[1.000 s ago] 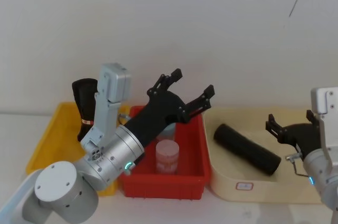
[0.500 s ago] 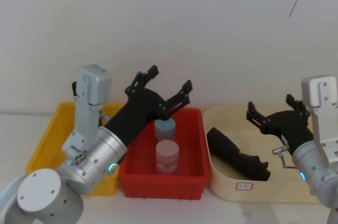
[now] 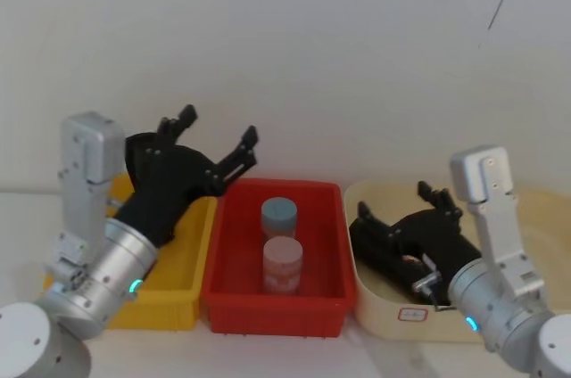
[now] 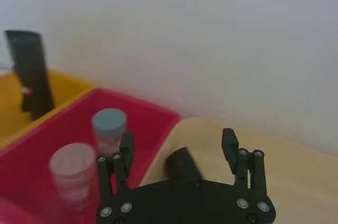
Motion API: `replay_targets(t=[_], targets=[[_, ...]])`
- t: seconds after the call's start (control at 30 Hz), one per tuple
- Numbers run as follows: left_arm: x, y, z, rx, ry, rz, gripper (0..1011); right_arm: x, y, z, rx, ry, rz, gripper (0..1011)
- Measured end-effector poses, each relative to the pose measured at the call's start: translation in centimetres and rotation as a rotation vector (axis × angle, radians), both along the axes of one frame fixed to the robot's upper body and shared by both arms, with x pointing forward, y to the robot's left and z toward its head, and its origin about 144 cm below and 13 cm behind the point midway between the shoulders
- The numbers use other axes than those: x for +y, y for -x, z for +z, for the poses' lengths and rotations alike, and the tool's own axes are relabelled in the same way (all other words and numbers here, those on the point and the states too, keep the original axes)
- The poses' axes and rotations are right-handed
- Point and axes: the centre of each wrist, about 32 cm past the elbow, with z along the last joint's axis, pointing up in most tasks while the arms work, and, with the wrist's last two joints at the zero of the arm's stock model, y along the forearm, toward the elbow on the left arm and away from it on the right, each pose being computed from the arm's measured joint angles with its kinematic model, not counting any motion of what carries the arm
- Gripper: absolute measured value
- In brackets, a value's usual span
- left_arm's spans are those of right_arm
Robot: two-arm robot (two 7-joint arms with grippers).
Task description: Pick up the garbage bag with the one hand and transfer it to the other hand.
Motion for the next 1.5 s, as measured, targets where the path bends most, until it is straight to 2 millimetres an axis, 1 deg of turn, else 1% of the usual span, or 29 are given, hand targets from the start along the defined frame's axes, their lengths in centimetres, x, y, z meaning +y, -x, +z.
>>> replay_targets(t=[0.2,0.53,1.13,1.5], targets=[[1.3,0.7,0.0,-0.003,-0.002,0.060,1001,1.0,0.3,-0.4,0.029,0.014,0.056,1001],[2.5,1.3,0.1,-0.005,-0.008,0.111,1001,2.5,0.3,-1.0,0.060,0.037,0.120,1001],[3.2,1.6,0.2,-0.007,-0.011,0.143,1001,4.1,-0.7,-0.9,0.136,0.039,0.207,1001],[3.3,1.7,0.2,-0.007,-0.011,0.148,1001,5.4,-1.6,-1.3,0.175,0.058,0.245,1001]])
